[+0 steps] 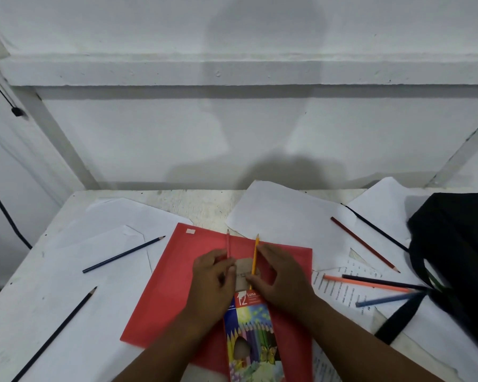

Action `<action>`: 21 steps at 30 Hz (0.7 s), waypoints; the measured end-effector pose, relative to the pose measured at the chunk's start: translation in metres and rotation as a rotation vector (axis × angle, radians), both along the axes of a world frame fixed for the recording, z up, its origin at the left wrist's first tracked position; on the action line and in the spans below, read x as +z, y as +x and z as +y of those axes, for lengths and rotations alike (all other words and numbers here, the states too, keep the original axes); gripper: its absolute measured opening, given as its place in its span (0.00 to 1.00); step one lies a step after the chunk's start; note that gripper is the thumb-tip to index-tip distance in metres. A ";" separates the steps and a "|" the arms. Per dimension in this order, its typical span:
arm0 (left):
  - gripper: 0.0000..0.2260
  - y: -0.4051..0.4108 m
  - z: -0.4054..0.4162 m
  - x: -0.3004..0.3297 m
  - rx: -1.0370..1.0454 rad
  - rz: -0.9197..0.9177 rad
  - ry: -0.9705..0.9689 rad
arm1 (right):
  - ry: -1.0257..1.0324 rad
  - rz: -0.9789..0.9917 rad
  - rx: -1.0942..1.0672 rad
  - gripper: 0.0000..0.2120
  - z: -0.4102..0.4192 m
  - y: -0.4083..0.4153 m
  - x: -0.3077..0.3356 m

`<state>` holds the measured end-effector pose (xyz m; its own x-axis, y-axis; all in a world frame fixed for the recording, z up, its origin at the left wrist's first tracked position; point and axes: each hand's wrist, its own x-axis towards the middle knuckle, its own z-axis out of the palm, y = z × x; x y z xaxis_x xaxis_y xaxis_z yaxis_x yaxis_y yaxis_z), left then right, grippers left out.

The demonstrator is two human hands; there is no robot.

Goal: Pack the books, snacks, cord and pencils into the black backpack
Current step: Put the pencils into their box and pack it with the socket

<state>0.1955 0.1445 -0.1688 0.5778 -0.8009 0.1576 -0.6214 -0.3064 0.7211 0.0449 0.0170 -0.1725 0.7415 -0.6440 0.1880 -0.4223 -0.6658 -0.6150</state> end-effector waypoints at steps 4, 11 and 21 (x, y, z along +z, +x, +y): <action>0.11 0.017 -0.001 0.003 -0.107 -0.052 -0.001 | -0.012 -0.022 0.037 0.34 -0.002 -0.001 0.003; 0.14 0.015 0.018 -0.011 -0.145 -0.046 -0.065 | -0.001 -0.013 0.107 0.33 0.000 -0.004 0.007; 0.17 0.014 0.019 -0.001 -0.194 -0.051 -0.096 | -0.008 -0.101 0.100 0.15 0.001 -0.004 0.007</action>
<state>0.2092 0.1637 -0.1698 0.4036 -0.8763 0.2632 -0.6985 -0.1093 0.7072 0.0406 0.0182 -0.1654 0.7793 -0.5656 0.2698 -0.2898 -0.7070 -0.6451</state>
